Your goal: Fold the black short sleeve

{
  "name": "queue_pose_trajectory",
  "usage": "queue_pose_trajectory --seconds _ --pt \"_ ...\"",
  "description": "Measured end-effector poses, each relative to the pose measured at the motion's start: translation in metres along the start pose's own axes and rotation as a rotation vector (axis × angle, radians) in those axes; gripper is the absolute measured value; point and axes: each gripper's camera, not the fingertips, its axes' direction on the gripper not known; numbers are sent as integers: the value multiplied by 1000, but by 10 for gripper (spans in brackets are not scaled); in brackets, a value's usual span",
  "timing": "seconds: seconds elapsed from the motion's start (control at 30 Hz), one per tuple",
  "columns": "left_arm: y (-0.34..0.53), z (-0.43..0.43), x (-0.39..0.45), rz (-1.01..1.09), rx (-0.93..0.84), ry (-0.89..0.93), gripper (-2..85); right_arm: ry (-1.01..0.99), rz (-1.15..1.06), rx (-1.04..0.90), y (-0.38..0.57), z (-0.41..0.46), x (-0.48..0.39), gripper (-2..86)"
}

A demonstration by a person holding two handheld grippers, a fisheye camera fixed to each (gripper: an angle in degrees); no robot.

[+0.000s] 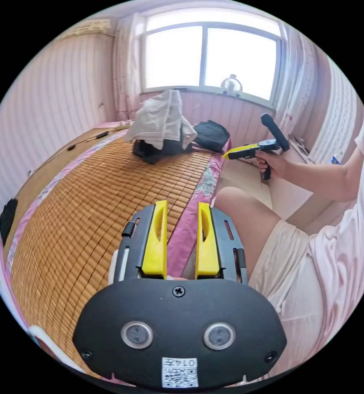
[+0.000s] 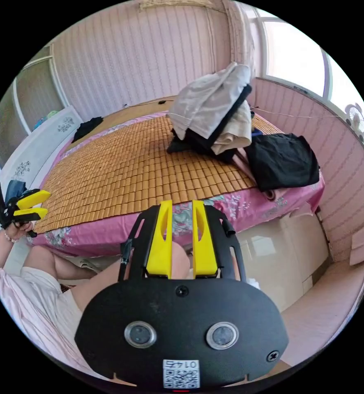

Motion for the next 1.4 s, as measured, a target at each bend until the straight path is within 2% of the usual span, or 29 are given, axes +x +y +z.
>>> queue_pose_trajectory --seconds 0.2,0.33,0.4,0.43,0.57,0.67,0.73,0.8,0.87,1.03,1.2,1.3,1.4 --pt "-123 182 37 107 -37 172 115 169 41 10 -64 14 126 102" --pt "-188 285 67 177 -59 197 130 209 71 -32 -104 40 183 116" --pt "-218 340 87 200 -52 204 142 162 125 -167 -119 67 216 105" --pt "-223 353 91 201 -57 202 146 145 130 -169 -120 68 221 99" --pt "-248 423 113 163 -135 230 159 24 139 -33 -113 23 243 37" --pt "-245 438 125 149 -133 241 153 -218 120 71 -100 -25 240 24" --pt "-239 431 122 119 -103 250 135 -347 69 97 -91 -51 221 19" --pt "-223 398 116 132 -70 304 114 -332 1 158 -75 -87 181 16" --pt "-199 362 110 146 -54 275 104 -379 -43 174 -67 -107 151 15" --pt "-117 244 57 36 31 92 84 -629 -223 204 -78 -140 51 14" --pt "-62 72 -17 -45 150 -242 82 -875 -416 353 -121 -199 -82 15" --pt "-43 -1 -33 -9 136 -371 91 -912 -487 400 -122 -224 -134 16" --pt "4 -26 -56 -76 112 -339 101 -852 -541 302 -108 -204 -175 18"
